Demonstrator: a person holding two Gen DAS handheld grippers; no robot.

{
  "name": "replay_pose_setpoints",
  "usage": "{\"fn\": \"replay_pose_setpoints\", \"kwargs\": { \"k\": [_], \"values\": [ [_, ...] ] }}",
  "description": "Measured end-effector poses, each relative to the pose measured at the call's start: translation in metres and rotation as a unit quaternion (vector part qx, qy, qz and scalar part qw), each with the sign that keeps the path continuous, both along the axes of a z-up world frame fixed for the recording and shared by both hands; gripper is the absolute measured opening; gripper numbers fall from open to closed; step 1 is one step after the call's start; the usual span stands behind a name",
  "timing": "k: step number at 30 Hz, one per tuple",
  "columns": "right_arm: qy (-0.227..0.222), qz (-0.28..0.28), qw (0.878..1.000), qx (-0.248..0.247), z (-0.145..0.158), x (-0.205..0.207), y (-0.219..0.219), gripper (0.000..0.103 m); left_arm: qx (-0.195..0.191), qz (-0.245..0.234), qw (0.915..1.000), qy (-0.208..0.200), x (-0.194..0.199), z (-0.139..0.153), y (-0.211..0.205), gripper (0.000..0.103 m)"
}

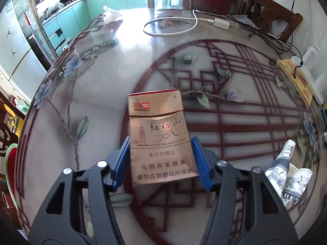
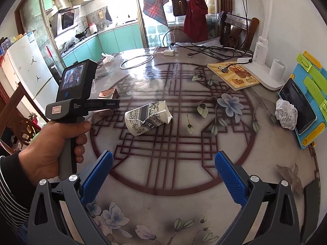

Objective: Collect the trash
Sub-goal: 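Grasp the tan cigarette pack with the left tool and lift it, then grasp the newspaper-print paper cup with the right tool while the left tool holds the pack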

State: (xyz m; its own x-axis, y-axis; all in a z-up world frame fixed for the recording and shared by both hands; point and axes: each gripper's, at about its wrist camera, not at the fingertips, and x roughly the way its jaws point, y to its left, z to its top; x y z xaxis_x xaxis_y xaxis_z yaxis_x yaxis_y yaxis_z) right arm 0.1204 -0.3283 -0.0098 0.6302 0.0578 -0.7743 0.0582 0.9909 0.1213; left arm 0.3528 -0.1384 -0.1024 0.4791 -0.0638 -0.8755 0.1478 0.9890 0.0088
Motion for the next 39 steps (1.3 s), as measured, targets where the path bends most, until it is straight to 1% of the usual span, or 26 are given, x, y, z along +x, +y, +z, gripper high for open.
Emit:
{"fn": "replay_pose_setpoints", "kwargs": {
  "k": [3, 8, 15, 19, 25, 27, 32, 36, 38, 39],
  "values": [
    [0.001, -0.001, 1.000, -0.002, -0.001, 0.001, 0.000, 0.097, 0.001, -0.008, 1.0000, 0.002, -0.002, 0.000, 0.004, 0.053],
    [0.003, -0.001, 1.000, -0.006, -0.004, 0.003, 0.002, 0.097, -0.002, -0.011, 0.9999, 0.002, -0.011, 0.004, 0.019, 0.052],
    [0.010, 0.000, 1.000, -0.011, -0.015, 0.014, 0.008, 0.097, -0.013, -0.011, 0.9997, -0.018, -0.033, 0.025, 0.054, 0.052],
    [0.015, -0.001, 1.000, 0.008, -0.025, 0.031, 0.009, 0.097, -0.029, -0.019, 0.9988, -0.034, -0.054, 0.044, 0.077, 0.052],
    [0.008, 0.022, 0.999, -0.029, -0.029, 0.060, 0.022, 0.097, -0.044, -0.040, 0.9965, -0.058, -0.097, 0.068, 0.111, 0.052],
    [0.009, 0.027, 0.999, -0.039, -0.034, 0.072, 0.022, 0.097, -0.046, -0.046, 0.9959, -0.063, -0.109, 0.073, 0.122, 0.052],
    [0.032, 0.038, 0.998, -0.040, -0.057, 0.103, 0.021, 0.096, -0.047, -0.057, 0.9940, -0.081, -0.136, 0.088, 0.144, 0.052],
    [0.030, 0.055, 0.998, -0.032, -0.060, 0.118, 0.028, 0.097, -0.060, -0.059, 0.9927, -0.087, -0.151, 0.096, 0.160, 0.052],
    [0.025, 0.067, 0.996, -0.045, -0.059, 0.123, 0.036, 0.097, -0.067, -0.059, 0.9923, -0.086, -0.158, 0.097, 0.168, 0.052],
    [0.027, 0.071, 0.995, -0.061, -0.060, 0.127, 0.041, 0.097, -0.070, -0.057, 0.9922, -0.086, -0.160, 0.097, 0.173, 0.052]
  ]
}}
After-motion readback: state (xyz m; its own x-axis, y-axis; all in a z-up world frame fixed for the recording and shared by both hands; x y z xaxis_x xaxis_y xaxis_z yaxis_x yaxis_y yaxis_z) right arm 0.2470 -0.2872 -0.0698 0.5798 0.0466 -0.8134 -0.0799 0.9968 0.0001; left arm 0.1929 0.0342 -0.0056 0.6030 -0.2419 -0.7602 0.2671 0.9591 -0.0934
